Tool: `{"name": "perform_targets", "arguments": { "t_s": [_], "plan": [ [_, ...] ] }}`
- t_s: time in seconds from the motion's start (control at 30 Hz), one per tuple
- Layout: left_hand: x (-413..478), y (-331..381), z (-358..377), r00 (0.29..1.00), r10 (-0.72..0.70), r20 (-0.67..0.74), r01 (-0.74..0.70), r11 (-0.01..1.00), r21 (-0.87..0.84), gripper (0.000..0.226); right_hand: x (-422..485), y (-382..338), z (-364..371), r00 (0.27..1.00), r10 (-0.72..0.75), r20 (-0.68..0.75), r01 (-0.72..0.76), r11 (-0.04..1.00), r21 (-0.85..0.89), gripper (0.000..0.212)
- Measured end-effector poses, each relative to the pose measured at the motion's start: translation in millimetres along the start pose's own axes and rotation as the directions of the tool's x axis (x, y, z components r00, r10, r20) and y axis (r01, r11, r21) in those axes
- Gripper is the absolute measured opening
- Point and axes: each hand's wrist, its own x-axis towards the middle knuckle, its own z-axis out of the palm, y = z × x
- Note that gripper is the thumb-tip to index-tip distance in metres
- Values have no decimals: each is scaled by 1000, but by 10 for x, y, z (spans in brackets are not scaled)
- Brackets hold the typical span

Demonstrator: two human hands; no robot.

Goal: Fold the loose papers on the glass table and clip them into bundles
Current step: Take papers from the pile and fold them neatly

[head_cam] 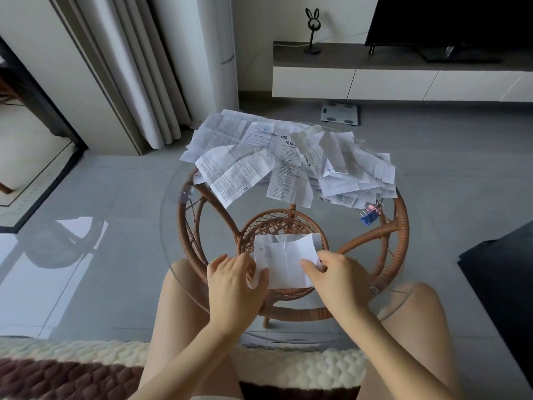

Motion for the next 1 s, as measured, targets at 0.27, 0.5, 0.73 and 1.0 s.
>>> {"name": "perform_targets", "arguments": {
  "t_s": [0.27, 0.5, 0.73, 1.0],
  "plan": [
    [73, 55, 59, 1000, -14, 27, 9, 981, 194, 33, 129, 109, 57, 998, 64, 0, -64, 998, 7, 62],
    [65, 36, 94, 980, 195, -36, -170, 918, 359, 16, 129, 162, 129, 994, 107, -34, -107, 994, 8, 61],
    [92, 8, 184, 889, 379, 258, -426, 889, 165, 63, 165, 196, 103, 993, 118, -4, -118, 993, 24, 62],
    [91, 62, 113, 894, 336, 297, -371, 926, 70, 38, 155, 202, 135, 994, 111, -22, -109, 993, 50, 64]
  ]
}}
